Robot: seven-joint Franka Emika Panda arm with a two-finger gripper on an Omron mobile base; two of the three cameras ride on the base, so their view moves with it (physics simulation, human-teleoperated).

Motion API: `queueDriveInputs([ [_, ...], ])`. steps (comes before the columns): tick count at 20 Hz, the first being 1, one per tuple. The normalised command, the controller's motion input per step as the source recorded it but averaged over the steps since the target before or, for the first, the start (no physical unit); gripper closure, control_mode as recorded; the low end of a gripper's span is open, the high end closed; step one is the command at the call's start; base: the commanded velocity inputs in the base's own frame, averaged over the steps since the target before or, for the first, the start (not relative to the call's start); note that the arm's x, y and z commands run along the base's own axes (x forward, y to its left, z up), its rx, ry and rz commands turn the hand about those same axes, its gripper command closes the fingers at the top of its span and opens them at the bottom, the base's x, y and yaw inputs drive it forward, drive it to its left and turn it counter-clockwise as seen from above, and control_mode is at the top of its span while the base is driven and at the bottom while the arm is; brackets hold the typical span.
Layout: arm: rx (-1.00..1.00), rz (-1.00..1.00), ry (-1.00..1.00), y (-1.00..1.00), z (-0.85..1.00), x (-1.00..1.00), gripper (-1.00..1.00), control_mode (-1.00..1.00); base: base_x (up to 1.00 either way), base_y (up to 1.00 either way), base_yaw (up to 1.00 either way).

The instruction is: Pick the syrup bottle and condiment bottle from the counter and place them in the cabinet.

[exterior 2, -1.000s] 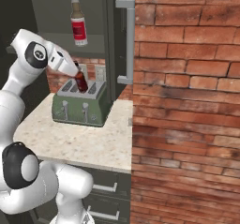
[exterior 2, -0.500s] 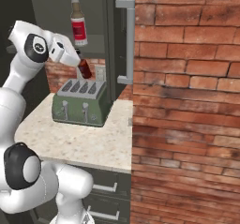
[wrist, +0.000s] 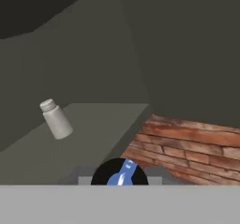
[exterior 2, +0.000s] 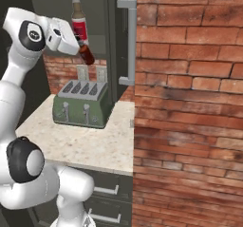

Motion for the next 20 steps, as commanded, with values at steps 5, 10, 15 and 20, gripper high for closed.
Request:
queueDriveInputs([
  [5,-0.02,-0.06,-0.03,0.0,0.43,0.0,1.0,-1.0,0.0,0.0,0.0],
  [10,0.0,-0.01,0.0,0.0,0.09,0.19,1.0,-1.0,0.0,0.0,0.0],
  [15,0.0,0.0,-0.05,-0.02,-0.11,0.2,1.0,-1.0,0.0,0.0,0.0],
  [20,0.0,0.02,-0.14,-0.08,-0.06,0.03,1.0,-1.0,0.0,0.0,0.0],
])
